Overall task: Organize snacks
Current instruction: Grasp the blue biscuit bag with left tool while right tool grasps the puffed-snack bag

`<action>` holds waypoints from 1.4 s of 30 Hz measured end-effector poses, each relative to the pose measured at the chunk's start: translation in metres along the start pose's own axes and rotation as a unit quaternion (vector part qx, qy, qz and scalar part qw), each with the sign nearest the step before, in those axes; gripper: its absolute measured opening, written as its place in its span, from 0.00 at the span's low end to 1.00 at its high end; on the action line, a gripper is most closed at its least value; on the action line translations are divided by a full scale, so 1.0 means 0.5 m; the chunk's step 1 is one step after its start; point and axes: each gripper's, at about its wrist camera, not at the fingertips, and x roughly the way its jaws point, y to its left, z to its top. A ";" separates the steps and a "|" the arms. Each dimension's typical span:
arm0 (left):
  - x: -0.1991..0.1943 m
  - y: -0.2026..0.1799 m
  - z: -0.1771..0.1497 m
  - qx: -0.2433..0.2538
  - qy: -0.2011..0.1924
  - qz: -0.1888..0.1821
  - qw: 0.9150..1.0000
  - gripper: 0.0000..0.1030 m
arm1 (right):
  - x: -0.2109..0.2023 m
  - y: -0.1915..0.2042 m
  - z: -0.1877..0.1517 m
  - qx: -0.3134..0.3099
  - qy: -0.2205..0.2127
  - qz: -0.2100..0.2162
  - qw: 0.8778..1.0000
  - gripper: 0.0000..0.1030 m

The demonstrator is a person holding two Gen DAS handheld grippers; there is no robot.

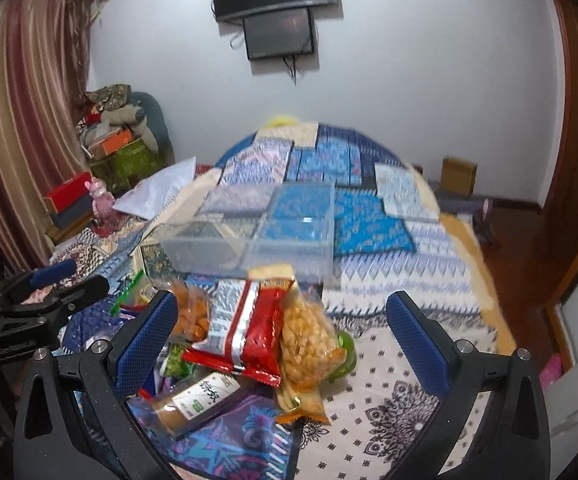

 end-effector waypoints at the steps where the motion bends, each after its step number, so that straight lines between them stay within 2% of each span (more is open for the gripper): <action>1: 0.012 0.003 -0.005 -0.002 0.008 0.002 1.000 0.83 | 0.010 -0.007 -0.004 0.006 0.009 0.003 1.000 0.96; 5: 0.048 0.018 -0.024 -0.013 0.035 0.003 0.999 0.82 | 0.043 -0.030 -0.018 0.017 0.041 0.010 0.999 0.87; 10: 0.079 0.029 -0.050 -0.023 0.074 0.000 0.997 0.83 | 0.079 -0.051 -0.040 0.030 0.080 0.027 0.996 0.83; 14: 0.101 0.034 -0.068 -0.028 0.095 0.007 0.995 0.89 | 0.101 -0.044 -0.050 0.021 0.090 0.028 0.995 0.80; 19: 0.106 0.026 -0.080 -0.012 0.096 0.005 0.995 0.96 | 0.122 -0.043 -0.057 0.015 0.104 0.027 0.994 0.77; 22: 0.118 0.026 -0.083 -0.008 0.107 0.009 0.994 0.96 | 0.137 -0.050 -0.061 0.017 0.116 0.026 0.993 0.67; 25: 0.131 0.034 -0.094 -0.018 0.118 0.009 0.993 0.96 | 0.139 -0.069 -0.063 0.039 0.117 0.033 0.992 0.62; 27: 0.136 0.045 -0.099 -0.035 0.121 0.000 0.992 0.95 | 0.141 -0.074 -0.063 0.043 0.118 0.032 0.992 0.52; 28: 0.136 0.048 -0.100 -0.041 0.119 -0.002 0.992 0.91 | 0.142 -0.076 -0.064 0.043 0.122 0.032 0.991 0.45; 30: 0.137 0.049 -0.103 -0.043 0.118 -0.006 0.992 0.83 | 0.147 -0.079 -0.064 0.046 0.123 0.042 0.990 0.43; 31: 0.137 0.048 -0.103 -0.043 0.117 -0.007 0.992 0.76 | 0.147 -0.079 -0.064 0.046 0.120 0.042 0.991 0.42; 32: 0.136 0.047 -0.102 -0.042 0.116 -0.007 0.992 0.68 | 0.147 -0.076 -0.064 0.042 0.119 0.043 0.991 0.37; 34: 0.135 0.045 -0.101 -0.040 0.117 -0.008 0.992 0.58 | 0.148 -0.069 -0.064 0.036 0.119 0.046 0.991 0.35; 37: 0.133 0.046 -0.099 -0.042 0.115 -0.009 0.992 0.56 | 0.146 -0.061 -0.064 0.026 0.115 0.037 0.992 0.35; 42: 0.109 0.047 -0.084 -0.038 0.098 -0.005 0.994 0.55 | 0.133 -0.070 -0.057 0.044 0.102 0.047 0.993 0.29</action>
